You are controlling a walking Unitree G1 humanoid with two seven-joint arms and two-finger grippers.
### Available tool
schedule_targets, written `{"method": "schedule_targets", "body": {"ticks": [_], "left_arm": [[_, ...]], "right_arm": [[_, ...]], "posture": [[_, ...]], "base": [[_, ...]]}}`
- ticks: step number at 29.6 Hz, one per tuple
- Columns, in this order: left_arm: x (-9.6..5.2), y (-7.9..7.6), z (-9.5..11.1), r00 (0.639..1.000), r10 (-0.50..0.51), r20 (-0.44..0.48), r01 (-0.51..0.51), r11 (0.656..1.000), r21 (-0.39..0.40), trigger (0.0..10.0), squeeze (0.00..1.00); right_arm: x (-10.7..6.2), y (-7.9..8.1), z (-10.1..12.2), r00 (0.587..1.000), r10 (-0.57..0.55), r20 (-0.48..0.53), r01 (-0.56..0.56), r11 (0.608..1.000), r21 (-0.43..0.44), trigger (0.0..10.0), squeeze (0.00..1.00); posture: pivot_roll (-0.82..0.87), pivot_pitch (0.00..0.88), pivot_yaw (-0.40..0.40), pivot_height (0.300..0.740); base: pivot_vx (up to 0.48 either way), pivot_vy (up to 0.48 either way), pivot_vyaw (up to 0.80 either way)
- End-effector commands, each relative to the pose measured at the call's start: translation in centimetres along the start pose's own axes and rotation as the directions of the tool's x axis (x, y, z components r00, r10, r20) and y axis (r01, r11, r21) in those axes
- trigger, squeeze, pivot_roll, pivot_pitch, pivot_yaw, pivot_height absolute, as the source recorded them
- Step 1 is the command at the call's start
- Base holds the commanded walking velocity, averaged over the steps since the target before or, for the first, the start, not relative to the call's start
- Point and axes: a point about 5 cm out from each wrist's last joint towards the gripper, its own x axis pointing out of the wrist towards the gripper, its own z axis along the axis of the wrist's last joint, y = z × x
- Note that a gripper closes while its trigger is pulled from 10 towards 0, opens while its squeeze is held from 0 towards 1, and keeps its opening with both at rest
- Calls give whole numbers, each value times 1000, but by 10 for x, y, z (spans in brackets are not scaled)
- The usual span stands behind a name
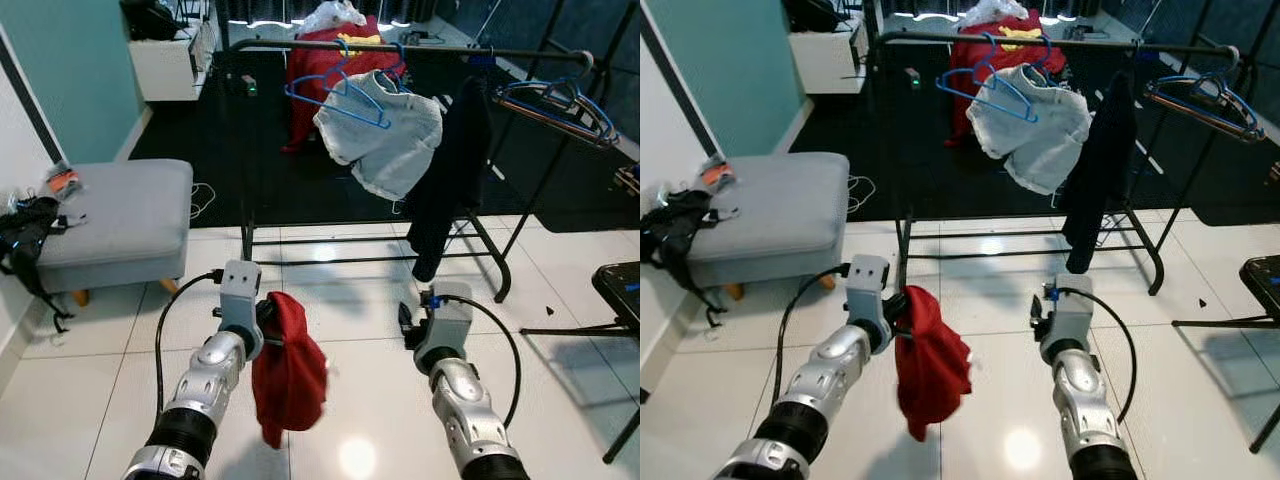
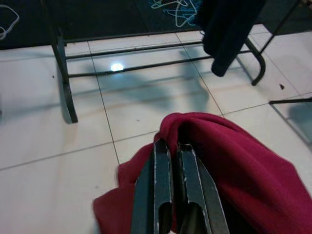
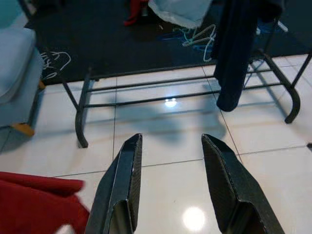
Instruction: Hang hanger
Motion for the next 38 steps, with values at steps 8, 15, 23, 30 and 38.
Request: {"method": "schedule_targets", "body": {"ticks": [8,15,23,30,38], "left_arm": [[0,3,1,1000,2,11,-2,1000,14,10000,0],[-1,2,2,1000,-23,12,23,999,33,10000,0],[3,6,8,1000,5,19,-5,999,31,10000,0],[-1,5,3,1000,11,13,-11,1000,25,10000,0],[-5,15,-2,997,80,-14,-80,997,7,10000,0]], "right_arm": [[-1,2,0,1000,6,0,-6,1000,-3,10000,0],[-2,5,-3,1000,27,-7,-27,1000,-10,10000,0],[5,0,8,1000,-9,19,8,1000,7,10000,0],[0,4,3,1000,10,8,-10,1000,5,10000,0],[-4,4,-3,1000,10,-11,-10,1000,3,10000,0]], "posture": [[-39,100,-17,740],[-37,87,1,740],[-41,99,-4,740],[-33,116,-14,740],[-30,120,-10,740]], "base": [[361,0,0],[361,0,0],[360,0,0],[334,0,0],[0,0,0]]}}
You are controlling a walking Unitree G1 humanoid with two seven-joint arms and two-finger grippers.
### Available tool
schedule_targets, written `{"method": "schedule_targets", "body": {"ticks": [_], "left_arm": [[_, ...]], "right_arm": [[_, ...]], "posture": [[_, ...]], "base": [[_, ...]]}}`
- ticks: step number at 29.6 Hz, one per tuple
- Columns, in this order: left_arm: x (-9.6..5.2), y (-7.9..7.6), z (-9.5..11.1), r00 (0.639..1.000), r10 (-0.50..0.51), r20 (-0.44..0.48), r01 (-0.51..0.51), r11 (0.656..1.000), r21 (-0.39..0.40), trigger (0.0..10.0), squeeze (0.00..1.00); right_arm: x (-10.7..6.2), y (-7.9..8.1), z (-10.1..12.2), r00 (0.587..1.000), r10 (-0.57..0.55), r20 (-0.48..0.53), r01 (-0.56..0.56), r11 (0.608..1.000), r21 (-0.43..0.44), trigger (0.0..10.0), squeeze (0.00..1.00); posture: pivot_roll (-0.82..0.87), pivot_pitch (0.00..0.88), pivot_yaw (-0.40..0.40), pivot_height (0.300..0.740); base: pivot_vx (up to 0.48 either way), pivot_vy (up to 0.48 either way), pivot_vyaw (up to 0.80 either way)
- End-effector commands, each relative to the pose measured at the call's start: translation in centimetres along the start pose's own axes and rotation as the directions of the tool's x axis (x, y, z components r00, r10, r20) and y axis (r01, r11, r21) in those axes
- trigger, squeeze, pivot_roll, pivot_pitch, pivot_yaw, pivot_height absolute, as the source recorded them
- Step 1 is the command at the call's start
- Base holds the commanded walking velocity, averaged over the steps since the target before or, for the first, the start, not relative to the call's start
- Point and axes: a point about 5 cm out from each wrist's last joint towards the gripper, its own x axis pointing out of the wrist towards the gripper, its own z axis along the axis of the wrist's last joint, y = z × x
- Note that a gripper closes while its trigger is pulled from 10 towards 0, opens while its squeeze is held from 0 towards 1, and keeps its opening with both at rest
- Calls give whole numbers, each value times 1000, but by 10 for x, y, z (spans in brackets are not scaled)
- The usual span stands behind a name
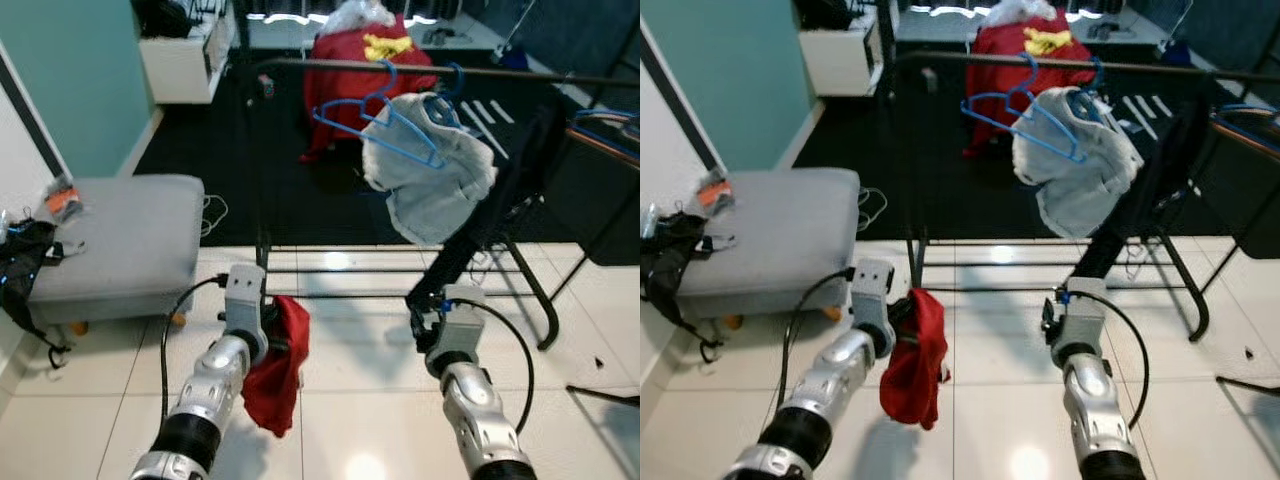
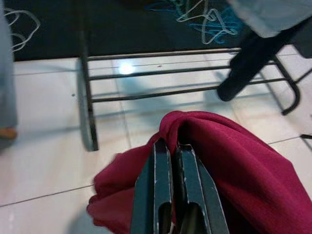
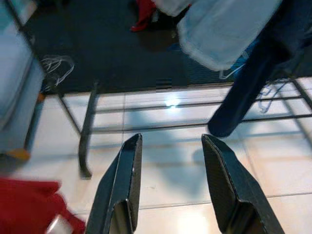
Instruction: Hang hanger
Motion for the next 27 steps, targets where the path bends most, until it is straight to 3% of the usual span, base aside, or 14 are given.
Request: {"method": "schedule_targets", "body": {"ticks": [1,23,27], "left_arm": [[-2,9,-4,999,33,-25,-33,999,2,10000,0],[-2,5,-2,1000,27,-3,-27,999,45,10000,0],[-2,0,-4,1000,-5,-19,7,996,88,10000,0]], "right_arm": [[-2,0,-5,1000,1,-27,-1,1000,-1,10000,0],[-4,0,-8,999,10,-38,-11,1000,-12,10000,0],[-2,2,-5,999,18,-34,-18,1000,-13,10000,0]], "posture": [[-30,119,-10,740],[-26,105,-21,740],[-29,106,-20,740]], "base": [[0,0,0],[0,0,0],[0,-480,0]]}}
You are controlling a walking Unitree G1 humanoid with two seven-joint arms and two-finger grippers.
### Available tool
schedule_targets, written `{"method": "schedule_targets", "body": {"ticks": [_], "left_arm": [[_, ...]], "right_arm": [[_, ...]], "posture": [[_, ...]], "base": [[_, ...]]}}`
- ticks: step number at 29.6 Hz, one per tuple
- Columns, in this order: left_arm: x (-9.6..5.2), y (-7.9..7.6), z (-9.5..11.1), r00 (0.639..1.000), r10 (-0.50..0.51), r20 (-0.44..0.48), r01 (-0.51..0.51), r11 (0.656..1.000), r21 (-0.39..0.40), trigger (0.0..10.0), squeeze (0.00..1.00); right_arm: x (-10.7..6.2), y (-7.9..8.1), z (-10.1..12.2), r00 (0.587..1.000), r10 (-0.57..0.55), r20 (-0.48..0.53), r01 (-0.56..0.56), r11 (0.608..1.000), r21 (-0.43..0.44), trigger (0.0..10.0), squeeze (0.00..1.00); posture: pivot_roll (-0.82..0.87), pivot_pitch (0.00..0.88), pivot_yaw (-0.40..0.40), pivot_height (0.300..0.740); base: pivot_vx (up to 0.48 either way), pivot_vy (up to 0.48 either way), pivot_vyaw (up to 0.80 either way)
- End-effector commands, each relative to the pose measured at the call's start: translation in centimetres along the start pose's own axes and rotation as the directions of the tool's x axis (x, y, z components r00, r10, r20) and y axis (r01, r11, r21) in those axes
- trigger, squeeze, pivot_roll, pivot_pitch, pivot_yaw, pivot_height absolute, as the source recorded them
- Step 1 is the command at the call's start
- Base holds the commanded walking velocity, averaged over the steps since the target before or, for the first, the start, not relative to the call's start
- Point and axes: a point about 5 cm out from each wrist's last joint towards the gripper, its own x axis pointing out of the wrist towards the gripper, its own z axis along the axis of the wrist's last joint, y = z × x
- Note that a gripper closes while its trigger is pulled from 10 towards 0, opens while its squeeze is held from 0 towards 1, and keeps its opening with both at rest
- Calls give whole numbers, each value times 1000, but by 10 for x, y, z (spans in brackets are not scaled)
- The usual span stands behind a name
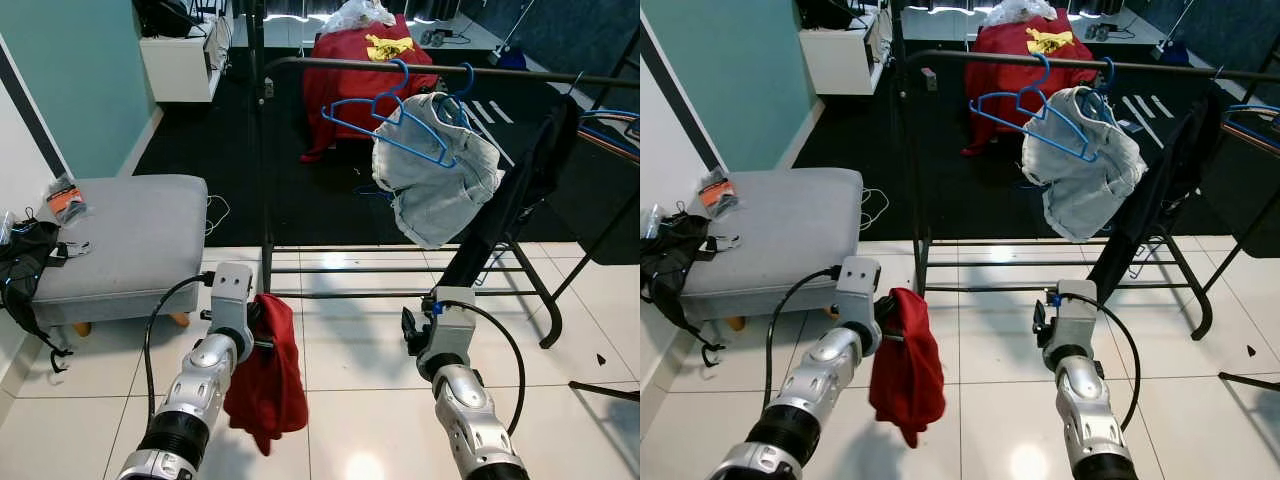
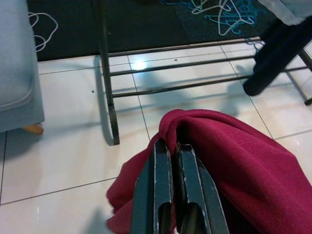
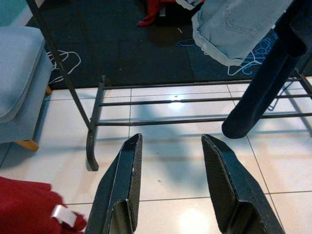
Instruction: Hang hanger
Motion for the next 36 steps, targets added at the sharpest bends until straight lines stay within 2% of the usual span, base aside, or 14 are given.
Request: {"method": "schedule_targets", "body": {"ticks": [1,5,21,24,32,33,34,35,36], "left_arm": [[-1,-4,-1,1000,-10,4,10,1000,-9,10000,0],[0,-2,-1,1000,9,-6,-10,999,-37,10000,0],[0,-2,1,1000,-5,-7,5,999,-32,10000,0],[1,-2,3,1000,-13,-1,13,1000,-21,10000,0],[2,0,8,1000,-19,15,19,1000,-20,10000,0],[4,2,20,998,-47,35,48,999,-17,10000,0],[4,2,20,998,-47,35,48,999,-17,10000,0],[6,4,39,996,-79,51,78,997,9,10000,0],[6,4,39,996,-79,51,78,997,9,10000,0]], "right_arm": [[-1,-1,-2,1000,1,-16,-1,1000,-1,10000,0],[-1,-2,-2,1000,0,-17,0,1000,-5,10000,0],[-2,-7,-1,1000,-12,-20,11,1000,-12,10000,0],[-1,-7,0,1000,17,-26,-18,998,-62,10000,0],[-2,-7,0,997,67,-33,-70,992,-106,10000,0],[-4,-4,3,985,171,-26,-173,967,-186,10000,0],[-4,-4,3,985,171,-26,-173,967,-186,10000,0],[-9,-1,2,964,266,-17,-257,910,-327,10000,0],[-9,-1,2,964,266,-17,-257,910,-327,10000,0]], "posture": [[-30,105,-21,740],[-36,108,-20,740],[-44,128,-17,740],[-45,128,-18,740],[-47,130,-20,740],[-47,132,-20,740],[-47,132,-20,740],[-50,129,-21,740],[-50,129,-21,740]], "base": [[0,0,0],[0,0,0],[0,0,0],[0,0,0],[0,0,0],[0,0,0],[0,0,0],[0,0,0],[0,0,0]]}}
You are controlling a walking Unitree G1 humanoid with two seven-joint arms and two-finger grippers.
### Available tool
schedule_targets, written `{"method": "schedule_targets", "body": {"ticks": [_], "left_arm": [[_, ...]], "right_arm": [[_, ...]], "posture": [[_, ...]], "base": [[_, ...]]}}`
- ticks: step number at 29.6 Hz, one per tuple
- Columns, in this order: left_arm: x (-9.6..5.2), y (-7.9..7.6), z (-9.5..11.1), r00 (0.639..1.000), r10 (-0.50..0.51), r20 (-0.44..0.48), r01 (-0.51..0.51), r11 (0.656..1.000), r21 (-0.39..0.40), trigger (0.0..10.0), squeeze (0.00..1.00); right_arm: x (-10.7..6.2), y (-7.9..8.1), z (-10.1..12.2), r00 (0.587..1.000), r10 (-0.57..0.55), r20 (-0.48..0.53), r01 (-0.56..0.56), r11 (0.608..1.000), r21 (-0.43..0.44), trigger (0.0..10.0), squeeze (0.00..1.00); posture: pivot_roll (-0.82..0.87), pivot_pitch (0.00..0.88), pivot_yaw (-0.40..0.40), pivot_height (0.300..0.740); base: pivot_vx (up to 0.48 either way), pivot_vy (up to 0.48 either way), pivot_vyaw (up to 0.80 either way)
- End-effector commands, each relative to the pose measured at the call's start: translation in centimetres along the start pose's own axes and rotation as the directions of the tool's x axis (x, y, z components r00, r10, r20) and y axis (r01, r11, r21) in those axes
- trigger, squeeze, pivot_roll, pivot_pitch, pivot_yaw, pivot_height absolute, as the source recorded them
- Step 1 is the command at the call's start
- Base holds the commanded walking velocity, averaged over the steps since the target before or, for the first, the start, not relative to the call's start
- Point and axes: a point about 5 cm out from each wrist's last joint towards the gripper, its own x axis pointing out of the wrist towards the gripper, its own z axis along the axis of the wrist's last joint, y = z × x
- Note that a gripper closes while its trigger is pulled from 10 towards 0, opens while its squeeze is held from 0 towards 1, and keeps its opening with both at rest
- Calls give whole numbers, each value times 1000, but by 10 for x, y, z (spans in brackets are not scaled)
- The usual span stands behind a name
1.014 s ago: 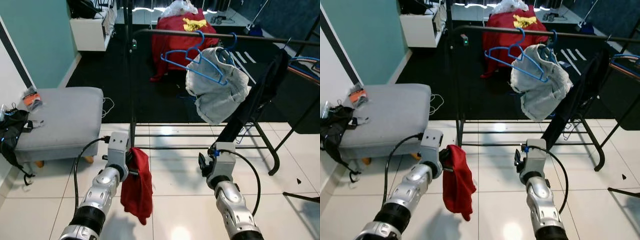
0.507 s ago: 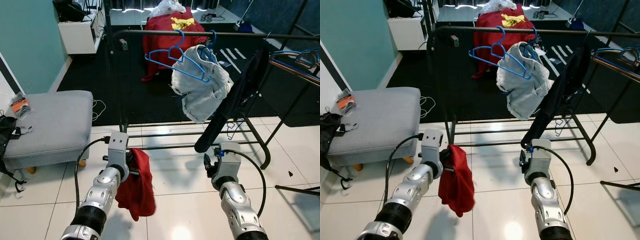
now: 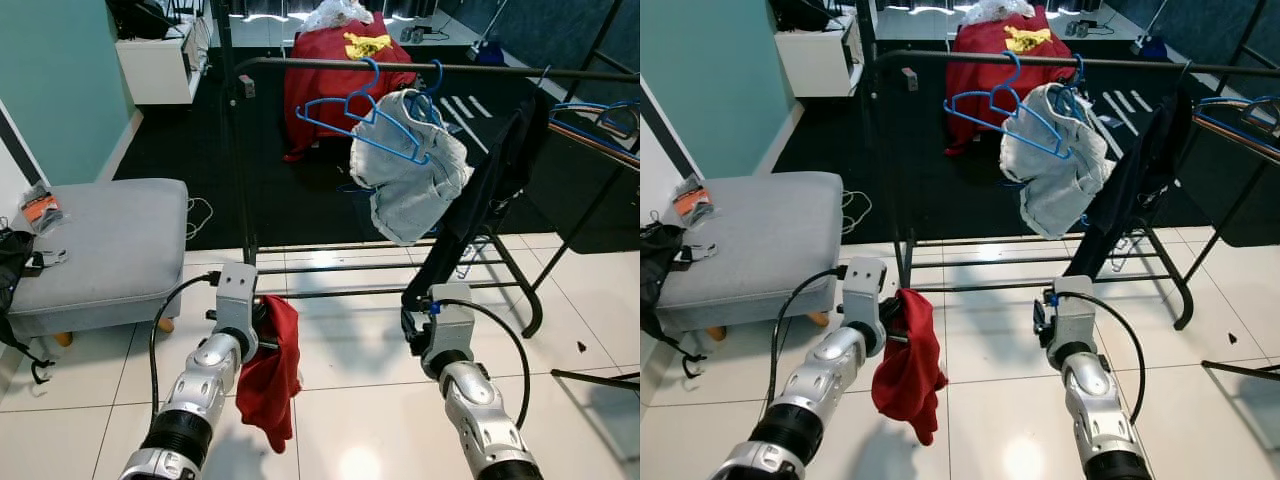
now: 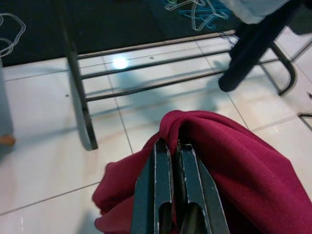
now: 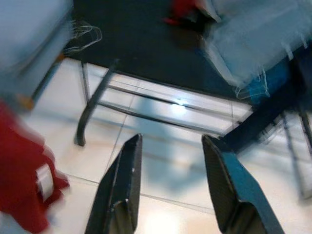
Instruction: Hang hanger
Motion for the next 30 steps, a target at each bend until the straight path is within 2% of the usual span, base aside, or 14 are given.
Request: {"method": "schedule_targets", "body": {"ticks": [1,2,3,4,5,8,10,17,24,25,27,28,29,30], "left_arm": [[3,2,32,997,-44,60,43,999,27,10000,0],[3,2,32,997,-44,60,43,999,27,10000,0],[5,3,47,996,-55,72,53,998,35,10000,0],[5,3,47,996,-55,72,53,998,35,10000,0],[6,4,59,994,-59,87,55,998,40,10000,0],[8,3,84,990,-64,126,62,998,15,10000,0],[8,3,84,990,-64,126,62,998,15,10000,0],[7,-2,116,980,-116,164,118,993,-2,10000,0],[4,-7,137,969,-173,178,179,984,-18,10000,0],[3,-8,141,965,-186,182,191,981,-10,10000,0],[3,-8,143,963,-194,185,198,980,-4,10000,0],[2,-8,145,963,-197,186,200,980,1,10000,0],[2,-8,145,963,-197,186,200,980,1,10000,0],[2,-8,146,961,-203,188,205,979,6,10000,0]], "right_arm": [[-6,10,-3,994,111,25,-106,984,-145,10000,0],[-6,10,-3,994,111,25,-106,984,-145,10000,0],[-10,13,-8,987,158,19,-150,964,-217,10000,0],[-10,13,-8,987,158,19,-150,964,-217,10000,0],[-12,16,-13,985,173,7,-165,953,-255,10000,0],[-13,24,-18,983,183,4,-177,955,-240,10000,0],[-13,24,-18,983,183,4,-177,955,-240,10000,0],[-12,29,-14,987,131,92,-109,972,-207,10000,0],[-12,27,-20,987,105,121,-73,968,-240,10000,0],[-12,25,-20,988,85,126,-59,979,-193,10000,541],[-11,24,-20,989,69,130,-48,987,-156,10000,541],[-9,19,-17,989,28,143,-14,995,-97,10000,1000],[-9,19,-17,989,28,143,-14,995,-97,10000,1000],[-7,12,-12,987,-13,158,19,999,-39,10000,1000]], "posture": [[-50,129,-21,740],[-50,129,-21,740],[-49,128,-21,740],[-49,128,-21,740],[-48,128,-21,740],[-48,129,-19,740],[-48,129,-19,740],[-50,123,-14,740],[-46,120,-15,740],[-43,118,-17,740],[-43,118,-17,740],[-47,119,-13,740],[-47,119,-13,740],[-48,119,-12,740]], "base": [[0,0,0],[0,0,0],[0,0,0],[0,0,0],[0,0,0],[0,0,0],[0,0,0],[0,0,0],[0,0,0],[0,0,0],[0,0,0],[0,0,0],[0,0,0],[0,0,0]]}}
